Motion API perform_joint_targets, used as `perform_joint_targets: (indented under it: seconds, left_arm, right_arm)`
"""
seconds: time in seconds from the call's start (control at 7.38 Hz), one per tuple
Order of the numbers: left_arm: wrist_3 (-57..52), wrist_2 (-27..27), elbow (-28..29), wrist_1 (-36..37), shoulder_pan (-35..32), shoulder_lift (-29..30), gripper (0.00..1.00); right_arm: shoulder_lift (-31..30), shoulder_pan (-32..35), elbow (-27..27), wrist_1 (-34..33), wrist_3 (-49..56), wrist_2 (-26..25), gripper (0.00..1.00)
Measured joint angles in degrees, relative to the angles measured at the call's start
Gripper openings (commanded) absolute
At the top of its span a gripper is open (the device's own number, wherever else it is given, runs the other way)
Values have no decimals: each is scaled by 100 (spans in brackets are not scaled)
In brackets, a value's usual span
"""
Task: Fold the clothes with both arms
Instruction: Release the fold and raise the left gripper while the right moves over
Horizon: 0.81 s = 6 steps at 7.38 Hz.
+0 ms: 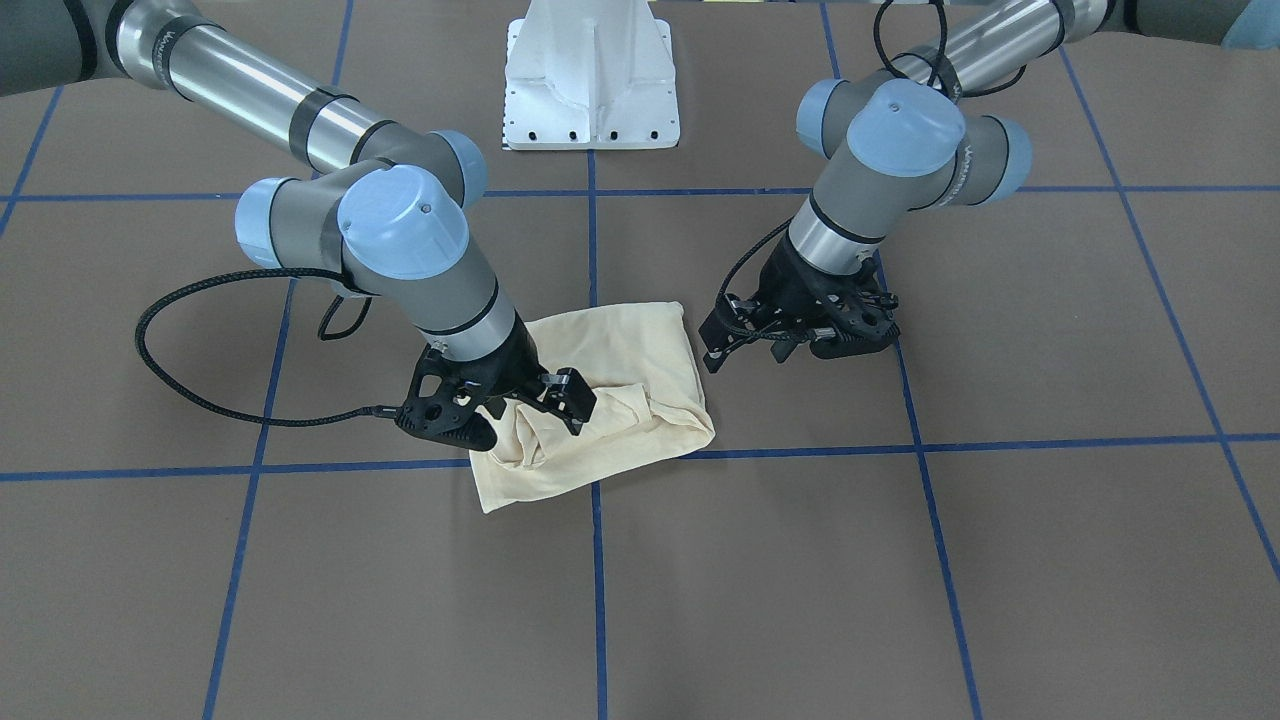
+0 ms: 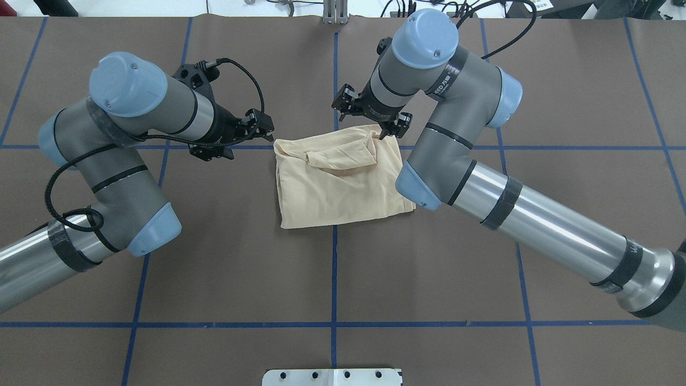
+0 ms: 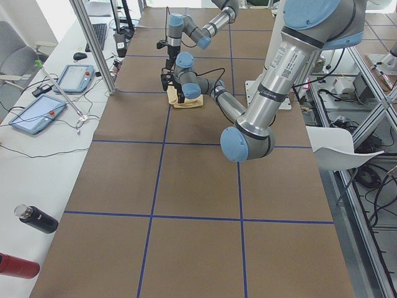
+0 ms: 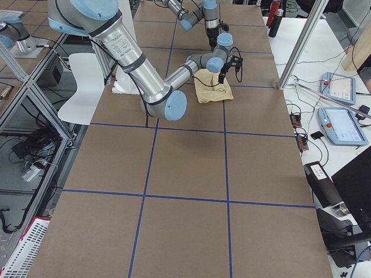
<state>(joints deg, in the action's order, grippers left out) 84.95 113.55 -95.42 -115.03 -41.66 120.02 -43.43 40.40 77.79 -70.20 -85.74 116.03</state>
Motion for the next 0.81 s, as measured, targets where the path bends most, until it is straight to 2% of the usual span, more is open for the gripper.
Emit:
perform_joint_targets:
  seconds: [0.14, 0.41, 0.81]
  left_arm:
    - [-177, 0, -229, 244, -27, -113, 99]
    - [-481, 1, -609, 500, -90, -414, 99]
    - [-563, -7, -727, 549, -119, -561, 99]
  right_arm:
    - [-24, -200, 56, -9, 9, -123, 100]
    - [-48, -700, 101, -95, 417, -702, 100]
    - [24, -992, -6, -462, 1699, -1295, 100]
